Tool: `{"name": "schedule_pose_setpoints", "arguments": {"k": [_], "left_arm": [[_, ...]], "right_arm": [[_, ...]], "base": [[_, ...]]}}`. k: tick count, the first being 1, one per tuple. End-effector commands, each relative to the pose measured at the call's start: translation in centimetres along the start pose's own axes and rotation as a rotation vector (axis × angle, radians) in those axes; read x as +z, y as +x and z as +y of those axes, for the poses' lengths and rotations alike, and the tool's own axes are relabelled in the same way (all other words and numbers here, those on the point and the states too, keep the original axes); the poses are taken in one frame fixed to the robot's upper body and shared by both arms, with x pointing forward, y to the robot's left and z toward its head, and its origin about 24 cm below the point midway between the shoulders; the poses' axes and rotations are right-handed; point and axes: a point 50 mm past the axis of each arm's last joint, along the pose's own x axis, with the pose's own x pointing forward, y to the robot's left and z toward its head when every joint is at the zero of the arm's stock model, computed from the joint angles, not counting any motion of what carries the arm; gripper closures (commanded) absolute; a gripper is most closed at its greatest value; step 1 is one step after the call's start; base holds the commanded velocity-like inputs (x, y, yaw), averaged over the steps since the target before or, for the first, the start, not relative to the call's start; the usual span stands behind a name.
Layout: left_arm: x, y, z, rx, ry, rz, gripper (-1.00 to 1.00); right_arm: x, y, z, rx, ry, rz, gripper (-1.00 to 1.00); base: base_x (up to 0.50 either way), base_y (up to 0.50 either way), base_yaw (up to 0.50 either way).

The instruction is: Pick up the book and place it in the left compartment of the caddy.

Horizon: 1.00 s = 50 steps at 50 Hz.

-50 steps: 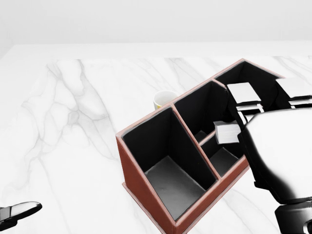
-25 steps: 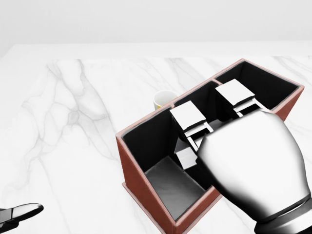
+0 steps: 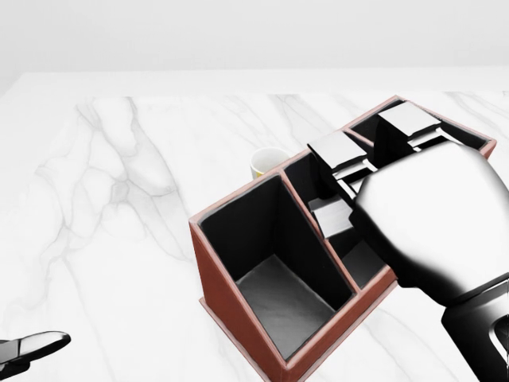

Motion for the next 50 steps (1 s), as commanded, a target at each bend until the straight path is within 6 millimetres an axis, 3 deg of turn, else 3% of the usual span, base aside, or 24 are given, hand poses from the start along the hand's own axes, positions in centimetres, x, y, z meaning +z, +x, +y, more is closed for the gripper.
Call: {"name": "schedule_pose_setpoints", "arguments": {"k": [1, 21, 36, 42, 50], "left_arm": [[-0.1, 0.0, -0.1, -0.004, 0.002, 0.003, -1.0], [-0.3, -0.1, -0.1, -0.003, 0.001, 0.006, -1.0], [-0.1, -0.2, 0.1, 0.0, 0.003, 0.003, -1.0], [-0.2, -0.2, 0.0, -0.002, 0.001, 0.005, -1.0], [0.0, -0.2, 0.2, 0.002, 0.0, 0.002, -1.0]], "right_arm": [[-0.9, 0.0, -0.8, -0.027, 0.05, -0.009, 1.0], [2.7, -1.9, -2.9, -0.07, -0.009, -0.298, 1.0], [1.2, -1.2, -2.2, -0.052, 0.068, -0.219, 1.0], [-0.6, -0.2, -1.2, -0.028, 0.171, -0.129, 1.0], [-1.6, 0.3, 0.1, -0.003, 0.263, -0.059, 1.0]], "base": [[0.0, 0.0, 0.0], [0.0, 0.0, 0.0], [0.0, 0.0, 0.0], [0.0, 0.0, 0.0], [0.0, 0.0, 0.0]]}}
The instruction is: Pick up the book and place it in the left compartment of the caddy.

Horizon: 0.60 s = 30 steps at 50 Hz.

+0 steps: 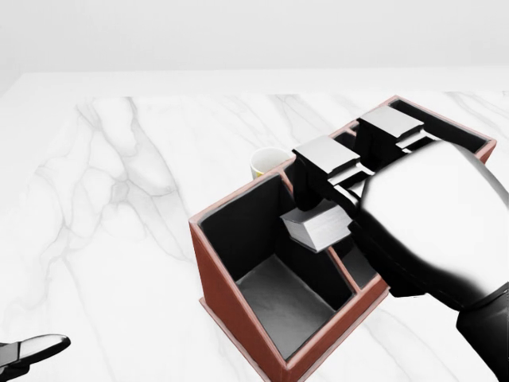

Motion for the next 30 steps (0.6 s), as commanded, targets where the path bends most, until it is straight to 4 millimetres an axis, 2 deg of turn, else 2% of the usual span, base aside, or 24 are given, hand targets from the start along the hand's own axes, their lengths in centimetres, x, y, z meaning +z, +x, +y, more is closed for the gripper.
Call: {"name": "schedule_pose_setpoints", "arguments": {"k": [1, 17, 30], "left_arm": [[0.0, 0.0, 0.1, 0.003, 0.0, -0.001, -1.0], [0.1, 0.1, -0.2, -0.004, -0.002, -0.001, -1.0], [0.5, 0.1, -0.2, 0.0, 0.004, -0.009, -1.0]], "right_arm": [[-1.8, 0.3, 0.8, -0.01, 0.111, 0.091, 1.0], [-1.5, 0.0, 1.5, 0.007, 0.136, 0.106, 1.0], [-0.9, 0.6, 2.1, 0.02, 0.156, 0.085, 1.0]], "base": [[0.0, 0.0, 0.0], [0.0, 0.0, 0.0], [0.0, 0.0, 0.0]]}}
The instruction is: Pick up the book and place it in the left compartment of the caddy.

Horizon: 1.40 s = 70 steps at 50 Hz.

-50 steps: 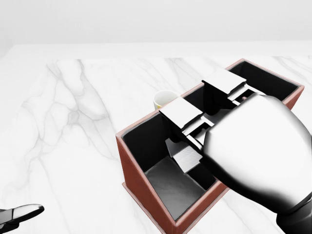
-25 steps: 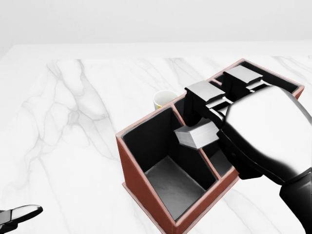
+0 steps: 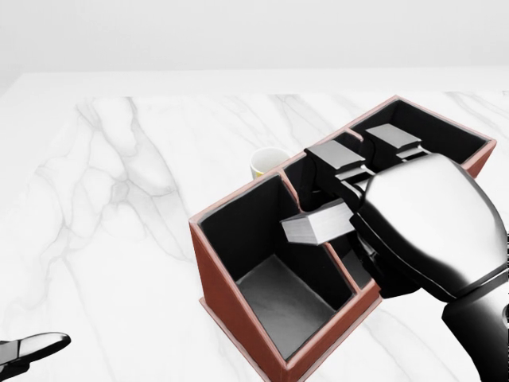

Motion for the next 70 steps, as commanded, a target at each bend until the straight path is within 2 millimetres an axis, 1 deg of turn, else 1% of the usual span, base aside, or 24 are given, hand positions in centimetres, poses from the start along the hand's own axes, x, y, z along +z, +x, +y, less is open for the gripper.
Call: {"name": "schedule_pose_setpoints", "arguments": {"k": [1, 5, 14, 18, 25, 34, 41, 51, 57, 67, 70], "left_arm": [[0.2, 0.0, 0.0, 0.003, 0.004, -0.005, -1.0], [0.1, 0.0, 0.1, 0.005, 0.004, -0.003, -1.0], [-0.1, -0.1, 0.1, 0.005, 0.004, -0.001, -1.0], [0.0, -0.1, 0.2, 0.006, 0.003, -0.001, -1.0], [0.0, -0.2, 0.3, 0.007, 0.003, -0.001, -1.0], [-0.2, -0.3, 0.3, 0.008, 0.002, 0.002, -1.0], [-0.3, -0.2, 0.3, 0.005, 0.0, 0.004, -1.0], [-0.3, -0.2, 0.4, 0.008, -0.001, 0.004, -1.0], [-0.5, -0.2, 0.5, 0.01, -0.003, 0.006, -1.0], [-0.4, -0.1, 0.4, 0.007, -0.006, 0.005, -1.0], [-0.4, -0.1, 0.4, 0.007, -0.006, 0.005, -1.0]], "right_arm": [[0.2, 0.2, 0.2, -0.006, 0.028, 0.0, 1.0], [0.1, 0.3, 0.7, 0.004, 0.048, 0.02, 1.0], [0.4, 0.3, 1.1, 0.014, 0.05, 0.019, 1.0], [0.0, 0.4, 1.5, 0.023, 0.07, 0.05, 1.0], [0.1, 0.5, 2.1, 0.036, 0.085, 0.062, 1.0], [0.8, 0.5, 2.5, 0.052, 0.076, 0.045, 1.0], [0.7, 0.5, 3.2, 0.074, 0.085, 0.074, 1.0], [1.7, 0.7, 3.3, 0.08, 0.067, 0.031, 1.0], [1.3, 0.8, 3.6, 0.089, 0.08, 0.054, 1.0], [1.8, 0.8, 3.7, 0.097, 0.075, 0.035, 1.0], [1.6, 0.9, 4.0, 0.101, 0.088, 0.054, 1.0]], "base": [[0.0, 0.0, 0.0], [0.0, 0.0, 0.0], [0.0, 0.0, 0.0], [0.0, 0.0, 0.0], [0.0, 0.0, 0.0], [0.0, 0.0, 0.0], [0.0, 0.0, 0.0], [0.0, 0.0, 0.0], [0.0, 0.0, 0.0], [0.0, 0.0, 0.0], [0.0, 0.0, 0.0]]}}
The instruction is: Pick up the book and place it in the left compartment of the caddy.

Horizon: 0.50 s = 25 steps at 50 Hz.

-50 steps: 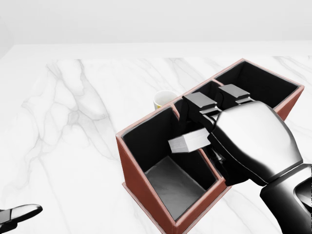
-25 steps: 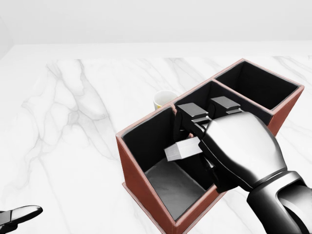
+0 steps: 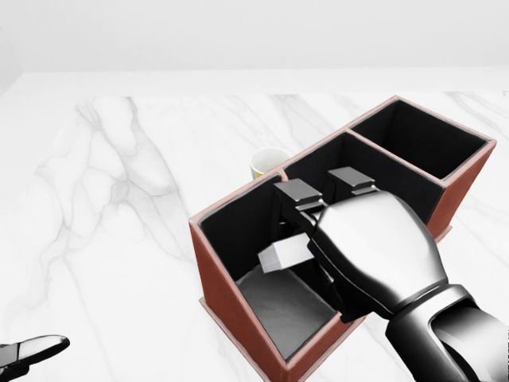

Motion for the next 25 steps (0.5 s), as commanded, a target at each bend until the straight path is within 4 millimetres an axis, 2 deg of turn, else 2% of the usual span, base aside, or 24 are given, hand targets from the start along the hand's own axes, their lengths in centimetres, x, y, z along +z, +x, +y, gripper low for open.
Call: {"name": "schedule_pose_setpoints", "arguments": {"k": [1, 25], "left_arm": [[0.1, 0.0, 0.0, -0.001, -0.001, -0.002, -1.0], [-0.1, 0.0, 0.0, -0.001, 0.0, 0.002, -1.0]], "right_arm": [[-0.1, 0.2, 0.1, -0.007, 0.023, 0.018, 1.0], [-0.8, 0.4, 1.6, 0.028, 0.09, 0.094, 1.0]], "base": [[0.0, 0.0, 0.0], [0.0, 0.0, 0.0]]}}
